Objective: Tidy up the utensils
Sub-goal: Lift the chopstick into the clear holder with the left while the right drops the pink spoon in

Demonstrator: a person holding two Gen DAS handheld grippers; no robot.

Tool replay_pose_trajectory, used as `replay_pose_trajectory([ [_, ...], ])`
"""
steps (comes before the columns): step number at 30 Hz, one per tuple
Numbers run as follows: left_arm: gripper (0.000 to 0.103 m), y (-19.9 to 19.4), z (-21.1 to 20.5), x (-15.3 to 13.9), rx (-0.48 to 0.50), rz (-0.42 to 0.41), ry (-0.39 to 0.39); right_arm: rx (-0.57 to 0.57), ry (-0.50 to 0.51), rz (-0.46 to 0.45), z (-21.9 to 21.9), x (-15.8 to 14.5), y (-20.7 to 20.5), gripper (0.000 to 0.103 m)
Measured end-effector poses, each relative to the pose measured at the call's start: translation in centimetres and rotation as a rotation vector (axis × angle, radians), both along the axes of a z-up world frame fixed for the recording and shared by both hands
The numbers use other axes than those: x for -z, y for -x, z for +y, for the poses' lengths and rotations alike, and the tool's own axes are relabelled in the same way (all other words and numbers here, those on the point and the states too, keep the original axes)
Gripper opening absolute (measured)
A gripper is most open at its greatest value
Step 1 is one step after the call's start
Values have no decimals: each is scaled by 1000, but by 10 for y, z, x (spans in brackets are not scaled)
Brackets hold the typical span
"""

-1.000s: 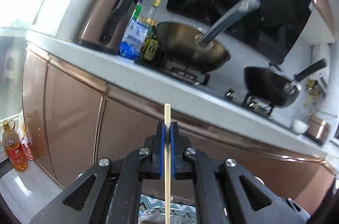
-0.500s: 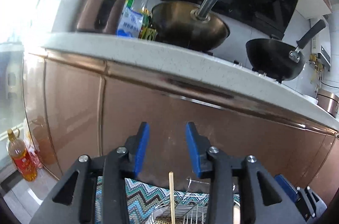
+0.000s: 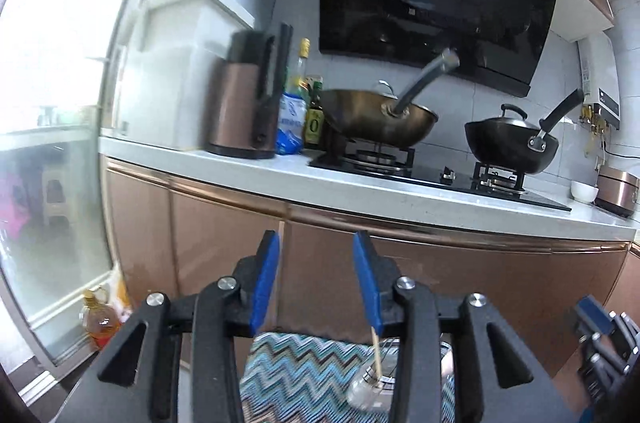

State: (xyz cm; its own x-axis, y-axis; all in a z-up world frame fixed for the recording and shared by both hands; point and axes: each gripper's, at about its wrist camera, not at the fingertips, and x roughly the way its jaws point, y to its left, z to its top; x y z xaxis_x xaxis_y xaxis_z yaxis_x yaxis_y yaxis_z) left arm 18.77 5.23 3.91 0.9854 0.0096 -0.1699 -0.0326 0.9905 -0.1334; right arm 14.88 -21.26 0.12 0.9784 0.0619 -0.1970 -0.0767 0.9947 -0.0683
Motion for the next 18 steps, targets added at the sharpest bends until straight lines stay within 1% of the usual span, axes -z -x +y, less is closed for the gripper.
replay_pose_trajectory([
  [4, 36, 36, 21, -5, -14, 28, 2, -10, -27, -14, -5, -13, 39, 37],
  [6, 36, 50, 29, -4, -18, 55, -7, -10, -30, -27, -8, -17, 58, 38],
  [8, 36, 59, 34, 0, -5, 88, -20, -13, -33, -25, -11, -19, 68, 39],
  [11, 36, 65, 37, 13, 40, 157, -32, -21, -40, 4, -20, -14, 81, 39],
  [14, 36, 64, 37, 30, 87, 238, -26, -16, -60, 57, -35, -3, 87, 39],
  [18, 36, 53, 27, 63, 153, 369, -13, 18, -87, 132, -59, 19, 83, 39],
])
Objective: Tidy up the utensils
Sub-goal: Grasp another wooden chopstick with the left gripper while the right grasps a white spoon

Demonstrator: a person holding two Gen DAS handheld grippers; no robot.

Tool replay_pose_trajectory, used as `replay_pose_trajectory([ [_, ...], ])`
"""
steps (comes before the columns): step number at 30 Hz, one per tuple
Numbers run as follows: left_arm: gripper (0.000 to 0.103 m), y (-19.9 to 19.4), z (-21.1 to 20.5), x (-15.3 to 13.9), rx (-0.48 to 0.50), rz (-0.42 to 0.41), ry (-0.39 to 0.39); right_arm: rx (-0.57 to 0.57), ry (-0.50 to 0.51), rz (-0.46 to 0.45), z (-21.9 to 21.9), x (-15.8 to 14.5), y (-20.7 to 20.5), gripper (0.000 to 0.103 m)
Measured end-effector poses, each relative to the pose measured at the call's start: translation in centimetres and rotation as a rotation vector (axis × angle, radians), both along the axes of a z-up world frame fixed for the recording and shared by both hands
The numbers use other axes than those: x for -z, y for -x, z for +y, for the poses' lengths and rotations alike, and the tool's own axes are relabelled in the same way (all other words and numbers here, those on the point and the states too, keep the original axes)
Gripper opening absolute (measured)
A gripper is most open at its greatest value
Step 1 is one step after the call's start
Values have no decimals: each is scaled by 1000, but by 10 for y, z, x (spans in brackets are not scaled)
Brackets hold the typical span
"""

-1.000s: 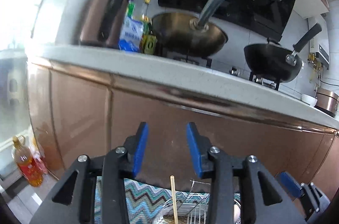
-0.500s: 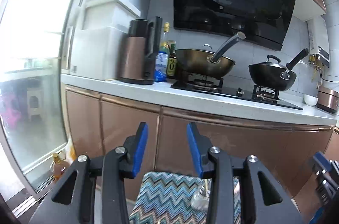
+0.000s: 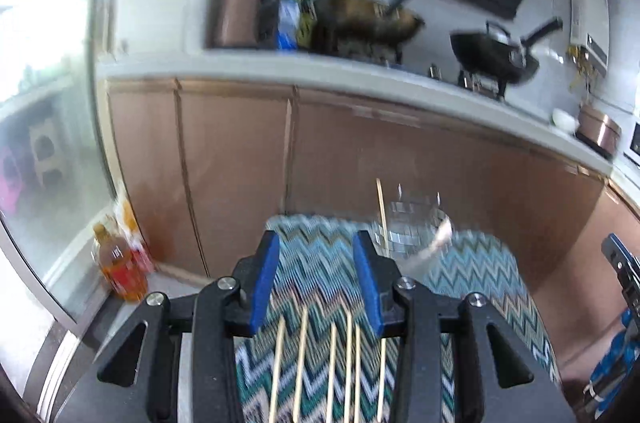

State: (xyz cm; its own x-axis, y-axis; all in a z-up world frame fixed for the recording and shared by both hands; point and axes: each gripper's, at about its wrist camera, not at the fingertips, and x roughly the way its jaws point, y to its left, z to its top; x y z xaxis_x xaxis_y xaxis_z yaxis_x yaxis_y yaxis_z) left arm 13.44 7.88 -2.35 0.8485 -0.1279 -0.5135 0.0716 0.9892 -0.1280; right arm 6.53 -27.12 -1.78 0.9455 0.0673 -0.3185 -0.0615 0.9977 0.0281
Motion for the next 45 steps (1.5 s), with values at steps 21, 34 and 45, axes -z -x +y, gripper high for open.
replay_pose_trajectory([
  [21, 36, -120, -66, 158, 175, 584, 79, -36, -56, 404, -53, 134, -59, 39],
  [34, 24, -180, -84, 217, 146, 758, 13, -61, -46, 549, -71, 181, -100, 39],
  [45, 8, -189, -89, 233, 157, 807, -28, -152, -82, 639, -72, 196, -123, 39],
])
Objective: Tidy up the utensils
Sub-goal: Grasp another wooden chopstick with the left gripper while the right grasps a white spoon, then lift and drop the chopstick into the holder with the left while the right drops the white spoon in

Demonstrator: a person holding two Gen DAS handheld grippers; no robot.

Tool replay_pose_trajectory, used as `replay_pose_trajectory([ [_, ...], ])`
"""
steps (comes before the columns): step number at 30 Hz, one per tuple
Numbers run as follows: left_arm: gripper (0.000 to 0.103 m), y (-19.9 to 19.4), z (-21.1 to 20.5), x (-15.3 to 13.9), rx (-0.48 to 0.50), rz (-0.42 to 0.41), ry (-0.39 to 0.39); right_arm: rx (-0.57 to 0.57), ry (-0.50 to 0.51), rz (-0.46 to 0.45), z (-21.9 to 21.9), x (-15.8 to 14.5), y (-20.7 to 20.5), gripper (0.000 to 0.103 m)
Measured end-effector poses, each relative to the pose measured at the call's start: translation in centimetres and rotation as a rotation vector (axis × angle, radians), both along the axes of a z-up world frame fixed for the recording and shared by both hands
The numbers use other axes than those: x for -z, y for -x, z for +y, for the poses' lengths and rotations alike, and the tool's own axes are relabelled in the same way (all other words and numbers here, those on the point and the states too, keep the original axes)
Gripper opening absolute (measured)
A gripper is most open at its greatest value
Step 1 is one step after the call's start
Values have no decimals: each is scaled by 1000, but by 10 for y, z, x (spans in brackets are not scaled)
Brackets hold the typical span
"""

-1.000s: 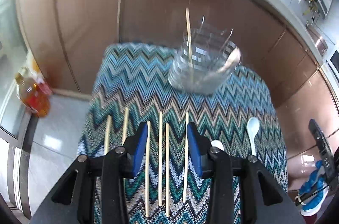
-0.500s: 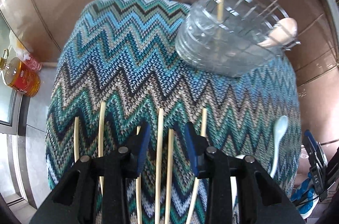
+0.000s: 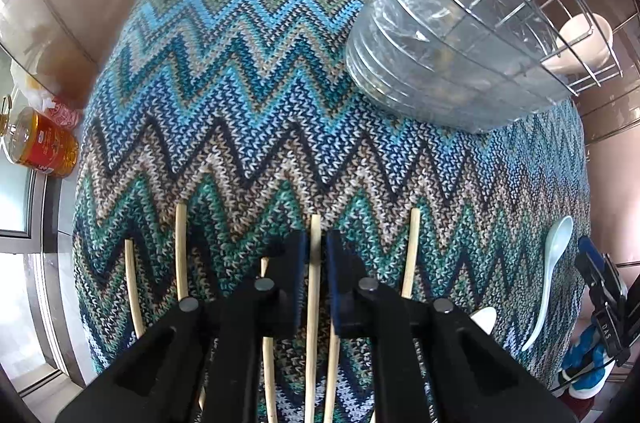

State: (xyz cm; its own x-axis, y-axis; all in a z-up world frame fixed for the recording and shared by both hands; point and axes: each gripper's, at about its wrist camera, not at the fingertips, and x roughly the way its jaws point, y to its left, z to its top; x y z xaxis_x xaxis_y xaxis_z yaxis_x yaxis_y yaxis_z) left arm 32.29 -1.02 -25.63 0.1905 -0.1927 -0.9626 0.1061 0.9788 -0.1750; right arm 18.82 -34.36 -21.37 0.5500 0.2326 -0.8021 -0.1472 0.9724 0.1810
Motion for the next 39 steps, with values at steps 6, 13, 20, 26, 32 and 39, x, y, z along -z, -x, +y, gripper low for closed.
replay_pose_trajectory([
  [6, 5, -5, -2, 4, 4, 6, -9, -29, -35, 38, -5, 4, -11, 39],
  [13, 5, -5, -1, 3, 8, -17, -3, -62, -160, 111, -20, 14, -32, 39],
  [20, 5, 6, 2, -19, 13, -58, 4, -115, -240, 182, -25, 26, -53, 25],
  [26, 5, 24, 8, -42, 11, -102, 21, -153, -155, 163, -12, 24, -53, 8],
  [32, 5, 45, 17, -77, 12, -191, 54, -122, -73, 69, -6, -4, -28, 7],
  [39, 5, 67, 22, -137, -9, -398, 107, -82, -25, -131, 17, -80, -10, 8],
])
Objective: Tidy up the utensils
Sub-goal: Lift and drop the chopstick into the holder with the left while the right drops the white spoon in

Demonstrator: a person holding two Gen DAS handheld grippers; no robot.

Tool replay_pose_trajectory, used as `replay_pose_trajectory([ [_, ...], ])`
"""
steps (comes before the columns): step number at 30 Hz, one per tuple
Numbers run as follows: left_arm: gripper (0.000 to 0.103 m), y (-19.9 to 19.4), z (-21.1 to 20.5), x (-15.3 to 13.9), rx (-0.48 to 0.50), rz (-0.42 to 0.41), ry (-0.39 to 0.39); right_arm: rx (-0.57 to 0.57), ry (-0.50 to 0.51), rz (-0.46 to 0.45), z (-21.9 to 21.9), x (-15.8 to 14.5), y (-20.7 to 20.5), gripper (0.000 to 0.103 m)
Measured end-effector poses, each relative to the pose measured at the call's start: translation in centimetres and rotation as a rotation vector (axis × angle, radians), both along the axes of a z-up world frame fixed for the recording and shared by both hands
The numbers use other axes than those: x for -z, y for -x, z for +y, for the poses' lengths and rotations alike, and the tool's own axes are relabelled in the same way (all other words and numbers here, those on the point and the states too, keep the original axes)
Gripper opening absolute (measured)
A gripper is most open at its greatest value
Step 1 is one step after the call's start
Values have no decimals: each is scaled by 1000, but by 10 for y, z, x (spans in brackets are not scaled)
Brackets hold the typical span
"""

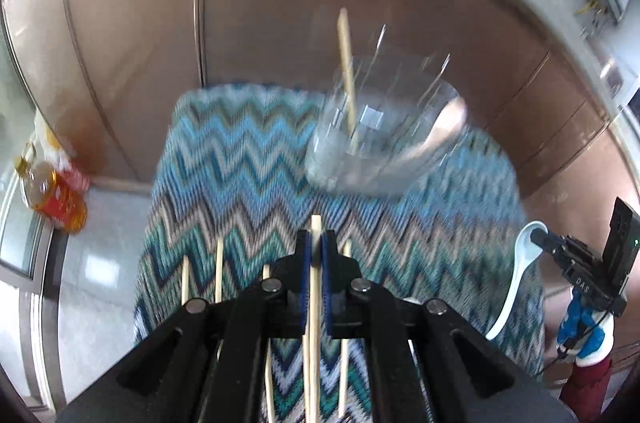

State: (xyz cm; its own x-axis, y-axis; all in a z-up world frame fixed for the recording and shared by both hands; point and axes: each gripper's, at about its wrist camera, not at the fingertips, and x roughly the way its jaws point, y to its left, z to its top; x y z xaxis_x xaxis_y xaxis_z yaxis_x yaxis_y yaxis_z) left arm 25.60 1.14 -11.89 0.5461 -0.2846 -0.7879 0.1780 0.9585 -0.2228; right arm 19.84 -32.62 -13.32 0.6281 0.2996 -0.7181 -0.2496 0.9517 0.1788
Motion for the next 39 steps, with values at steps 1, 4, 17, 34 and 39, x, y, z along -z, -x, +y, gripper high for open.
replay_pose_trajectory([
  [1, 5, 2, 0, -14, -4, -50, 16, 0, -2, -31, 4, -11, 0, 8],
  [4, 5, 2, -2, -58, -28, -197, 73, 1, -16, -153, 25, -51, -6, 8],
  [17, 5, -54, -22, -126, -274, -702, 247, 171, 146, -579, 112, -97, -83, 8],
  [34, 28, -85, -38, -48, -323, -704, 146, 158, 183, -557, 121, -27, -92, 29],
  [39, 32, -56, -23, -75, -317, -741, 105, 168, 180, -586, 119, -49, -70, 29],
])
